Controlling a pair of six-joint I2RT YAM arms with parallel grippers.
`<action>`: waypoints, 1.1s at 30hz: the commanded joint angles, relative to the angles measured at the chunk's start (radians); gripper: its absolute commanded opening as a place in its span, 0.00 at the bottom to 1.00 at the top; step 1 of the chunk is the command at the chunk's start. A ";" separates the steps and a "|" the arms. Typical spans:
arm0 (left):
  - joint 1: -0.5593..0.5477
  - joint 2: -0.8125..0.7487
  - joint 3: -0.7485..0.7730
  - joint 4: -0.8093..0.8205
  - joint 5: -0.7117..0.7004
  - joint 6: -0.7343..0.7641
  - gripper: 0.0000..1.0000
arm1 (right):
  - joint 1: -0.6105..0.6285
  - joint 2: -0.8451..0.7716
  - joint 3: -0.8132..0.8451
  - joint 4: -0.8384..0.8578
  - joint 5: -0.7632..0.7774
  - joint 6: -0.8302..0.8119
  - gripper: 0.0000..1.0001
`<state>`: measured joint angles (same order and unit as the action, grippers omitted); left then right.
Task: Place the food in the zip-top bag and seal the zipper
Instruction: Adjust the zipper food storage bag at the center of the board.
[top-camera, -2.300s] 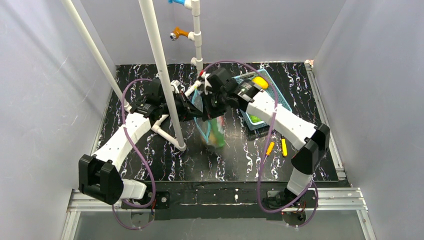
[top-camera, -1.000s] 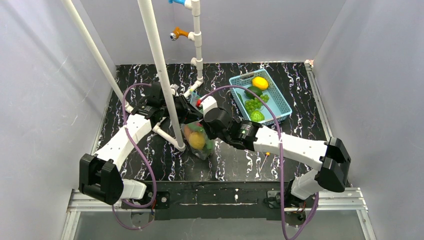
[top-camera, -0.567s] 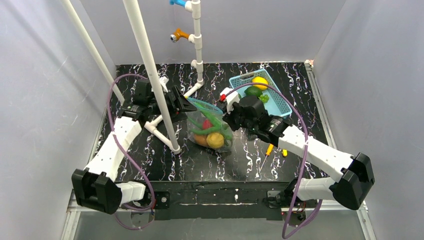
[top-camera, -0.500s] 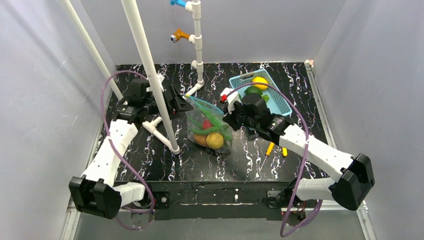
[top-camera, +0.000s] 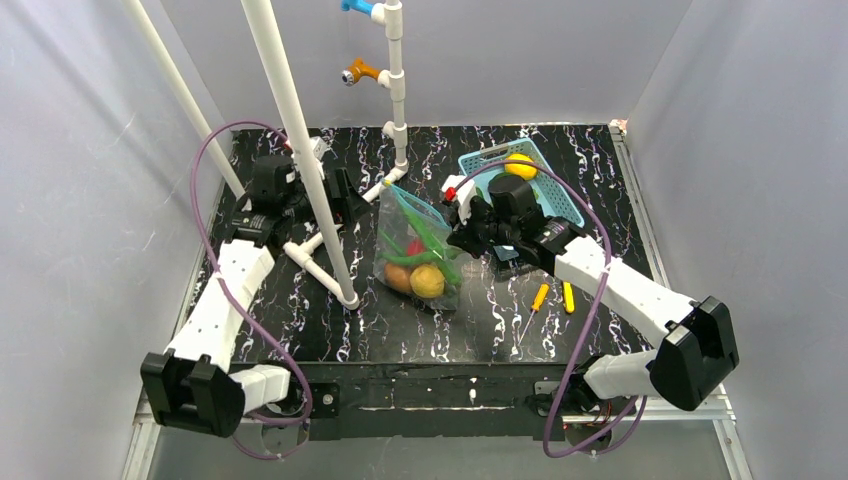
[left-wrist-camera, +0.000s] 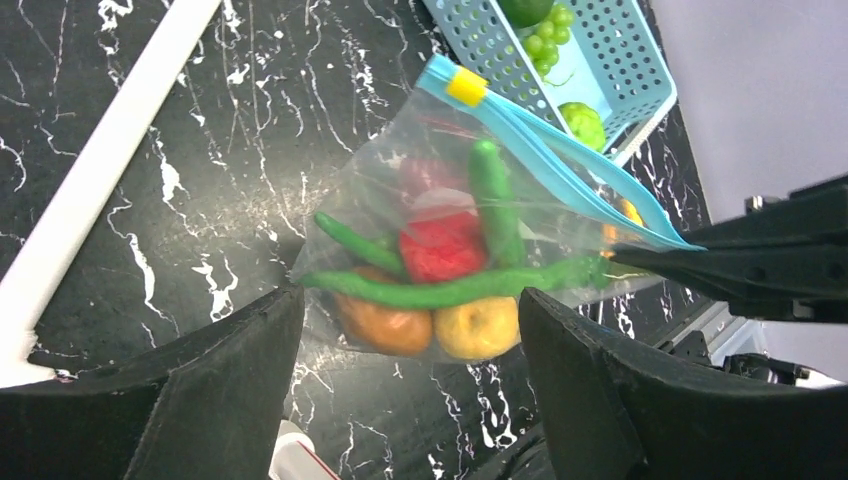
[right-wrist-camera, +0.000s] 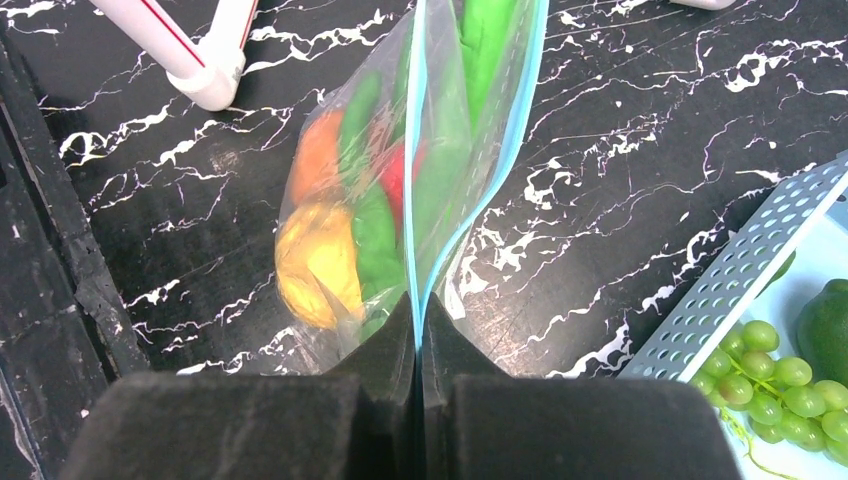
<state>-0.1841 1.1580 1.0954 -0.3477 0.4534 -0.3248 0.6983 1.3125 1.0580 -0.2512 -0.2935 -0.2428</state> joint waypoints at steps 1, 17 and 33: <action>0.052 0.091 0.076 0.005 0.039 -0.015 0.78 | -0.003 0.013 0.057 -0.015 -0.023 -0.011 0.01; 0.260 0.539 -0.099 1.343 0.673 -0.622 0.81 | -0.012 0.124 0.204 -0.071 -0.050 -0.071 0.01; 0.208 0.575 -0.261 1.892 0.750 -0.806 0.71 | -0.061 0.086 0.183 -0.049 -0.076 -0.051 0.01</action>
<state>0.0307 1.8561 0.8680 1.4364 1.1728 -1.1561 0.6548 1.4456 1.2213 -0.3412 -0.3477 -0.2947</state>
